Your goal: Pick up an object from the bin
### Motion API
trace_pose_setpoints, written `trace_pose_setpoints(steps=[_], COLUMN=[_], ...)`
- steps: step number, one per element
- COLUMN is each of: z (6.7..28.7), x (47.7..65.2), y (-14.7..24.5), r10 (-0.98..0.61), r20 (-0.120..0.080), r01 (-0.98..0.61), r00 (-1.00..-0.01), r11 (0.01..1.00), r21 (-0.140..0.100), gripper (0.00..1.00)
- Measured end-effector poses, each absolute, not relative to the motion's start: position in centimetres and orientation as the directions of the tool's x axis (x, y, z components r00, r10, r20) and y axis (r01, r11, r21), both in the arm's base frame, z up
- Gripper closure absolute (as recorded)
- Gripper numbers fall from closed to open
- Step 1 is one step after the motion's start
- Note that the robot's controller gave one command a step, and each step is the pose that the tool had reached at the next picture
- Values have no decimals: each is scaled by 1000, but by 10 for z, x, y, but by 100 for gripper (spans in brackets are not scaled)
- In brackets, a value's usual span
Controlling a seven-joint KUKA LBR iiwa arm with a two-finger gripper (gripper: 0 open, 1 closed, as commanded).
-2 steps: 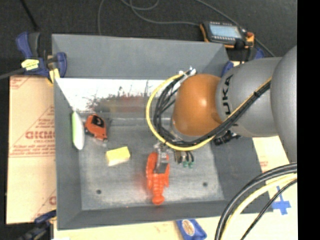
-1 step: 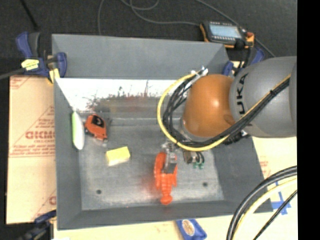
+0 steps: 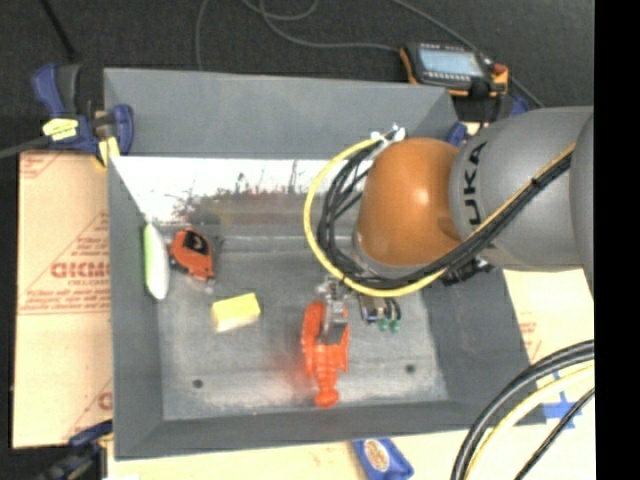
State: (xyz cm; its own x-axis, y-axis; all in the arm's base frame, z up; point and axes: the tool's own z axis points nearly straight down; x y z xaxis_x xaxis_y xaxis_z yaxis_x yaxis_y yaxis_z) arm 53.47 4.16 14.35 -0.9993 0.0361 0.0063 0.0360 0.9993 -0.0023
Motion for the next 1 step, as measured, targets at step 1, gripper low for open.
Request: trace_pose_setpoints(steps=[1], z=[135], x=[535], y=[51], r10=[7], r20=[-18], r01=[7], r00=[-1000], r11=[1000], r21=[2], gripper=[100])
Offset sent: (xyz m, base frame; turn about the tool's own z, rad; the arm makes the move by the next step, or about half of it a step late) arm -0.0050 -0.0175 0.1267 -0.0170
